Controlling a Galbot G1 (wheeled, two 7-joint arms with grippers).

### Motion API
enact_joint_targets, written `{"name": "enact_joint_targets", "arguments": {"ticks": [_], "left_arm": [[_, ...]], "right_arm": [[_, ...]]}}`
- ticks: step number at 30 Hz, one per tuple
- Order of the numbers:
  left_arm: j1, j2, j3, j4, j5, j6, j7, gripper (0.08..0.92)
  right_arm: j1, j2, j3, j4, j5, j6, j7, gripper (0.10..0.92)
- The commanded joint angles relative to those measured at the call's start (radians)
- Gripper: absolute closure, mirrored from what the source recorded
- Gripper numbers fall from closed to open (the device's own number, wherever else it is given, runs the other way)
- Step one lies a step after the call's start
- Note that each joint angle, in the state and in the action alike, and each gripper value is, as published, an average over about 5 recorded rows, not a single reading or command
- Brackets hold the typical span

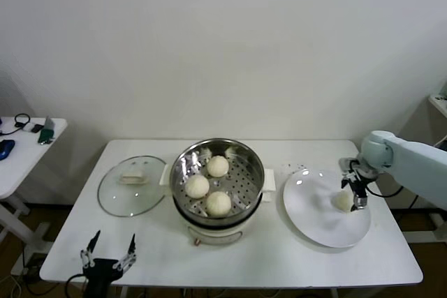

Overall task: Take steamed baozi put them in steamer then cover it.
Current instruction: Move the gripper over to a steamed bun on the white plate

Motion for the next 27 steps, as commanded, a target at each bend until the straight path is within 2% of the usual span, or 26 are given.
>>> {"name": "enact_joint_targets", "arguments": {"ticks": [1,15,27], "left_arm": [[-0.001,-0.001,-0.001,0.003,0.004,0.001,0.0,0.177],[-0.006,-0.001,-0.001,0.01,0.005,0.003,-0.001,0.177],[-0.004,-0.004,-0.002,0.007,0.009,0.001,-0.001,0.177]], "right_arm": [[-0.097,0.032,0.115,-0.123,-0.058,0.029,-0.012,0.203],[-0.118,0.065,0.127,-0.156,-0.084,0.051,-0.029,0.204],[-0.098,0.069,0.122,-0.151,-0.024,0.04,-0.022,0.333]]}}
